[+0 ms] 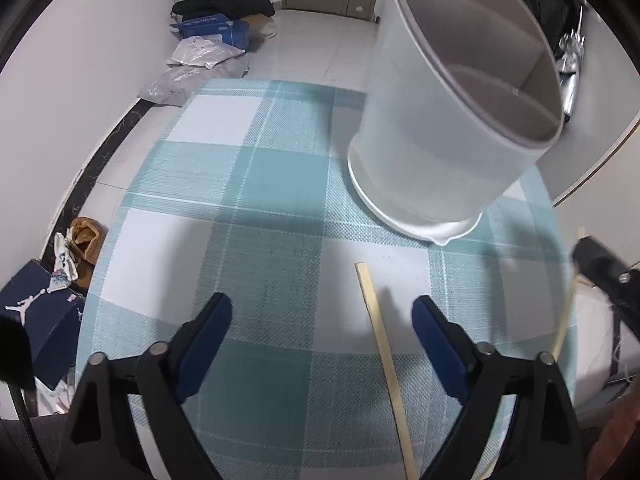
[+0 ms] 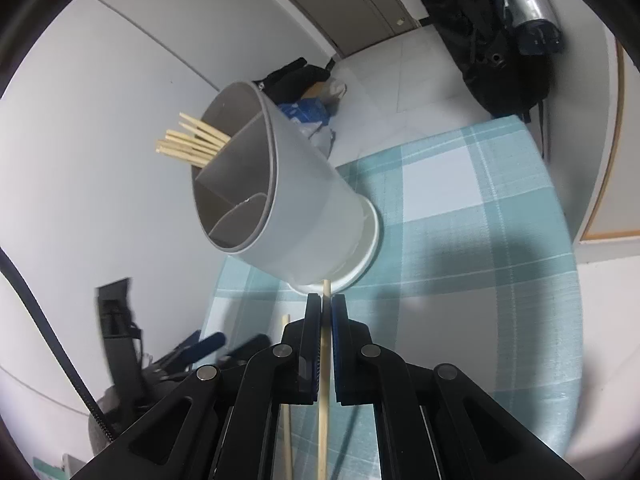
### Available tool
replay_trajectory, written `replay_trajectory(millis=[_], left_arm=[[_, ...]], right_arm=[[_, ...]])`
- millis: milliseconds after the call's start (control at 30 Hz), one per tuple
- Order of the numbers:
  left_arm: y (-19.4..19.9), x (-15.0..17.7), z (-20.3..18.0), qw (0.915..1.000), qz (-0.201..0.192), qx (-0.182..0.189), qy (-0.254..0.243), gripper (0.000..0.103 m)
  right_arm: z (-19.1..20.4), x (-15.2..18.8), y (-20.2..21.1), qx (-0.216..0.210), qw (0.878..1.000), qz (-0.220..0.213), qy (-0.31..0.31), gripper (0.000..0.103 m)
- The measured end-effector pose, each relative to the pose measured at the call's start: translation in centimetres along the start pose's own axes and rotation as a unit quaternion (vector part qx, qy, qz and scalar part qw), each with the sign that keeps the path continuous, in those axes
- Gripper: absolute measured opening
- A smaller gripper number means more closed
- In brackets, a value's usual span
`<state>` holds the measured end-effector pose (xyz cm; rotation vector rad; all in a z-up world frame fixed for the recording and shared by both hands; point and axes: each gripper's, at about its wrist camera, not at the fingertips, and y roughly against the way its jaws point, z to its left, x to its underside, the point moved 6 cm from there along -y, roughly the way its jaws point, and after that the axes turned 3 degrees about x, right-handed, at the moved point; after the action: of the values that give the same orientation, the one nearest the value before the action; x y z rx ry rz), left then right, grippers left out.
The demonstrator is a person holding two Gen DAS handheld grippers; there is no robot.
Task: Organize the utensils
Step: 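Pinch a chopstick with the right tool while the left tool pinches another, then raise both held chopsticks over the white holder and lower them in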
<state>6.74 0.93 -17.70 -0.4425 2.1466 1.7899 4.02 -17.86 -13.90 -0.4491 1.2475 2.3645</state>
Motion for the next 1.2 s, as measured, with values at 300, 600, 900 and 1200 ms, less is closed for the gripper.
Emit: replay_trajectory(millis=[300, 600, 900, 1200], left_arm=[[-0.8, 0.0, -2.2, 0.9993, 0.002, -0.034, -0.019, 0.026], [0.6, -0.3, -2.5, 0.9991, -0.026, 0.011, 0.032, 0.003], [11.9, -0.8, -3.3, 0.9746, -0.203, 0.086, 0.04, 0.003], [15.3, -1.0, -4.1, 0.9669, -0.239, 0.091, 0.001, 0.003]], right_arm=[[-0.8, -0.2, 1.5, 0.003, 1.0, -0.023, 0.002, 0.004], [-0.5, -0.6, 2.7, 0.015, 0.998, -0.049, 0.033, 0.004], [1.9, -0.3, 4.8, 0.022, 0.99, -0.1, 0.093, 0.004], [3.1, 0.6, 5.7, 0.036, 0.983, -0.13, 0.124, 0.004]])
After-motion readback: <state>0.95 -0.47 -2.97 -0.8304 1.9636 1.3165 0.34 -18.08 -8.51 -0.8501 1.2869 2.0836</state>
